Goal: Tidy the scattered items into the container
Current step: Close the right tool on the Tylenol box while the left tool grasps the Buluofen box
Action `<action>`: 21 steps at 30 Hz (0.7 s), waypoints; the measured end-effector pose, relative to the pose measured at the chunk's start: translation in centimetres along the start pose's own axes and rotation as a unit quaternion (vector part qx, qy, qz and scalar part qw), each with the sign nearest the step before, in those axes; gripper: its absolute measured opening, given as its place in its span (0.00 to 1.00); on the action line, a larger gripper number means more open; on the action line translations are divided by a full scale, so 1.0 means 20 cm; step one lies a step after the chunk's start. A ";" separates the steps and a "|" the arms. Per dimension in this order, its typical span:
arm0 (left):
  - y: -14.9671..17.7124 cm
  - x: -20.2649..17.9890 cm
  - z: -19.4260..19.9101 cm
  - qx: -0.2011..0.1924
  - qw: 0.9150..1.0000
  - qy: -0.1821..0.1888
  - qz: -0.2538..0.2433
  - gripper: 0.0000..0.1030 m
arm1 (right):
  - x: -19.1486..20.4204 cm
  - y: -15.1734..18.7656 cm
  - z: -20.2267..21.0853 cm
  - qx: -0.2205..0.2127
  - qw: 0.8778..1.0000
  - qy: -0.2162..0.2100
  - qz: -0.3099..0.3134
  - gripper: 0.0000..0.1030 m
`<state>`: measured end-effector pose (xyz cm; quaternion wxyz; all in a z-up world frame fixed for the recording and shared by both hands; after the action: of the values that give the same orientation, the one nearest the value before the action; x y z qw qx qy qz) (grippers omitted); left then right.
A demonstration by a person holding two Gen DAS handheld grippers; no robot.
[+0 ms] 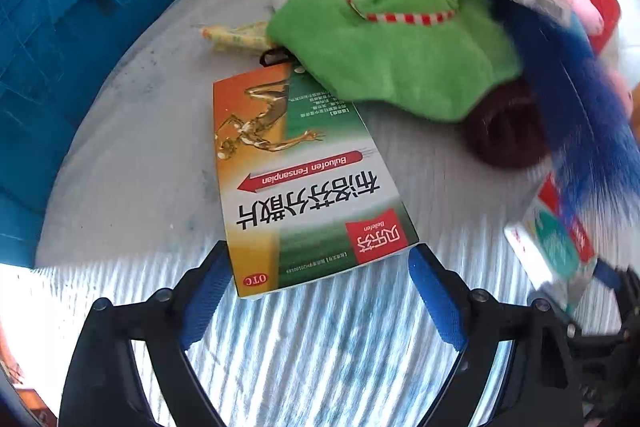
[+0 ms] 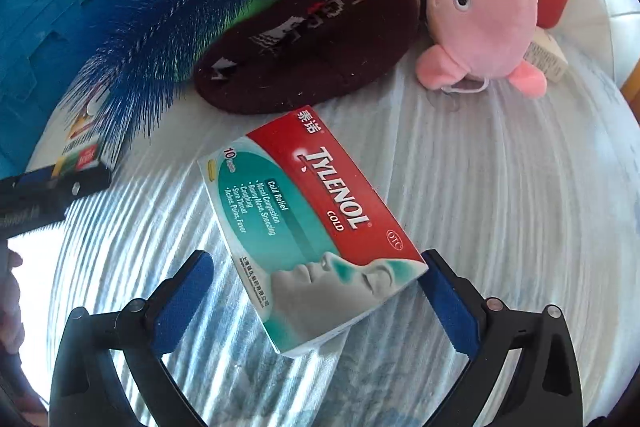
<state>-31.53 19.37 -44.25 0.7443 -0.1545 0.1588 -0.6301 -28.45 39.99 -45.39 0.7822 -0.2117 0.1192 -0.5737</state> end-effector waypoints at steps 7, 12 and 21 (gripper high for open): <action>-0.07 -0.05 -0.13 0.037 0.999 0.019 0.002 0.97 | 0.11 0.06 0.02 0.017 0.999 0.012 0.048 1.00; -0.17 -0.02 -0.01 -0.012 1.000 0.016 0.013 0.98 | 0.13 0.08 0.04 0.010 0.999 0.009 0.047 1.00; -0.27 0.06 -0.37 0.017 0.998 -0.031 0.044 1.00 | 0.20 0.04 0.07 -0.016 0.999 0.011 0.047 0.80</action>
<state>-39.38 17.13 -48.60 0.7785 -0.1541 0.1311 -0.5941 -25.90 36.71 -44.41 0.8036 -0.2116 0.1466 -0.5366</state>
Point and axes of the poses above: each gripper's, at about its wrist camera, not at the fingertips, and z roughly against the way its jaws point, x to its left, y to its underside, the point moved 7 cm from there along -z, roughly the way its jaws point, and after that the axes turned 3 degrees about -x, right-handed, at the moved point
